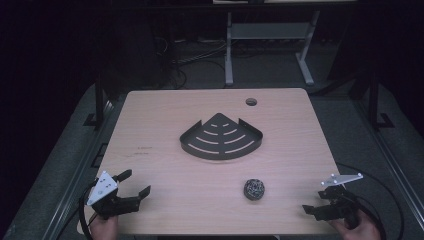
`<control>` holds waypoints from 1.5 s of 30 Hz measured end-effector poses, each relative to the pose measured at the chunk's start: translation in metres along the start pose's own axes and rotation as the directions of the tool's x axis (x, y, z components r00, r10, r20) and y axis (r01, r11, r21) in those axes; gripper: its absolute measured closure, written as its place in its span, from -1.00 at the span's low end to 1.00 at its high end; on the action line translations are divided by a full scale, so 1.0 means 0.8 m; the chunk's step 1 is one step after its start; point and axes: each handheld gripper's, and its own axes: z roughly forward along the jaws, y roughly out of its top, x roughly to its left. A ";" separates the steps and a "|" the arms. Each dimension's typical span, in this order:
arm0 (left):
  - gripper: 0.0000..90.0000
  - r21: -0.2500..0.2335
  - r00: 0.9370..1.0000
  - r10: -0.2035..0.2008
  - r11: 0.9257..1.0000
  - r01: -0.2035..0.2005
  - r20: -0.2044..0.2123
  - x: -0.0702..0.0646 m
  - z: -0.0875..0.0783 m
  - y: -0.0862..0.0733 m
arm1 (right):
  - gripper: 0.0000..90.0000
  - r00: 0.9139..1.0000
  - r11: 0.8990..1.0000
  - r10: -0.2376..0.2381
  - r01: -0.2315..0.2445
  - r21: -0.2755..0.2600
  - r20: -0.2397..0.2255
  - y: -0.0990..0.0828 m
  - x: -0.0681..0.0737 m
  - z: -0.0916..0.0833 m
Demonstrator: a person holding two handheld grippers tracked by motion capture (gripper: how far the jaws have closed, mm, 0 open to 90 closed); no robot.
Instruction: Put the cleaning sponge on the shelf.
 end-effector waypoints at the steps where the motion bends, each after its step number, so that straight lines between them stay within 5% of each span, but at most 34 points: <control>1: -0.70 0.000 1.000 -0.003 1.000 0.003 -0.001 0.000 0.000 0.000 | -0.59 1.000 1.000 -0.002 0.002 -0.002 -0.003 0.000 0.000 0.000; 45: -0.70 -0.003 1.000 0.004 1.000 -0.004 0.001 -0.002 0.000 0.000 | -0.59 0.990 0.991 -0.126 0.128 0.025 -0.065 0.022 0.040 0.020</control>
